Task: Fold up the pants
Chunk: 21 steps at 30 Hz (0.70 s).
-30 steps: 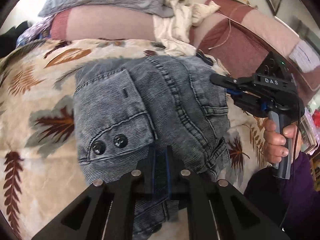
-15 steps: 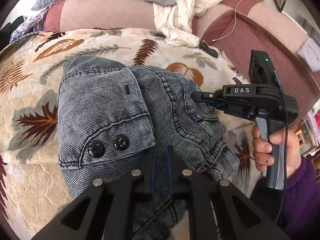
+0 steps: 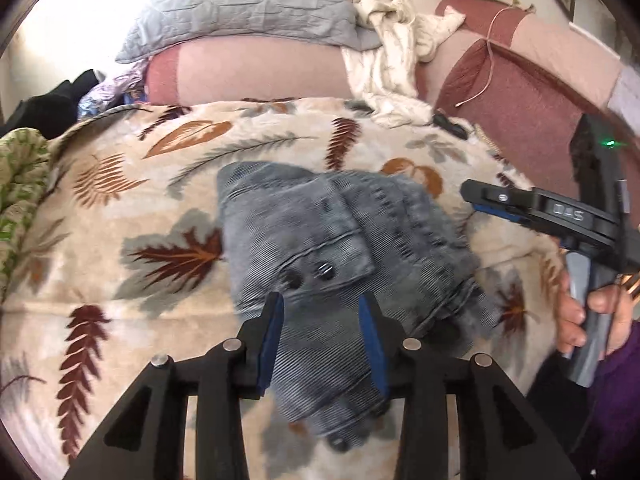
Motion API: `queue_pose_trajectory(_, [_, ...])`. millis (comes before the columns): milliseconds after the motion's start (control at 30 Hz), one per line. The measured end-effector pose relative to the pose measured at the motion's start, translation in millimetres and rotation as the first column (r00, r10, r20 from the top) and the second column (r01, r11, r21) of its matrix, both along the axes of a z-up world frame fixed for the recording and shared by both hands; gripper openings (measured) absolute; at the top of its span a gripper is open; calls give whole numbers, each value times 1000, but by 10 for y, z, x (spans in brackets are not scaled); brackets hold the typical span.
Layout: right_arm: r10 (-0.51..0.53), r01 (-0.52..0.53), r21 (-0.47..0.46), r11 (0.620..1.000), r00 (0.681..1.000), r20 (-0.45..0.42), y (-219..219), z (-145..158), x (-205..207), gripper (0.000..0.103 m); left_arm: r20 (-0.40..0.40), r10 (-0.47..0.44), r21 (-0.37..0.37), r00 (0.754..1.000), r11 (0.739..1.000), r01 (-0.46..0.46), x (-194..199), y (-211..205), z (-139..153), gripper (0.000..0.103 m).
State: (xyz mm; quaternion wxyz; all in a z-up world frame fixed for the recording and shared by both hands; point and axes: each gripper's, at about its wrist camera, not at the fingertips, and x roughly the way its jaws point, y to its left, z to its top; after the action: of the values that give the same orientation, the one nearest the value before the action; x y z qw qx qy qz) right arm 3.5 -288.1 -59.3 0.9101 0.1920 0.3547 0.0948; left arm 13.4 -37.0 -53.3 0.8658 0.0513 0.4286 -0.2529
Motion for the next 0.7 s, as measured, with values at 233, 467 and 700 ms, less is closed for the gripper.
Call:
queue_pose_trajectory(233, [102, -104, -132, 986, 995, -19, 511, -130, -36, 51, 8, 34, 55, 999, 998, -35, -19, 8, -147, 40])
queue_pose_trajectory(467, [134, -173, -240, 955, 976, -169, 676, -420, -44, 51, -25, 42, 66, 999, 997, -40, 4, 14, -259, 42])
queue_pose_trajectory(700, [133, -191, -293, 937, 970, -204, 720, -519, -115, 52, -43, 78, 92, 996, 993, -74, 41, 48, -374, 63])
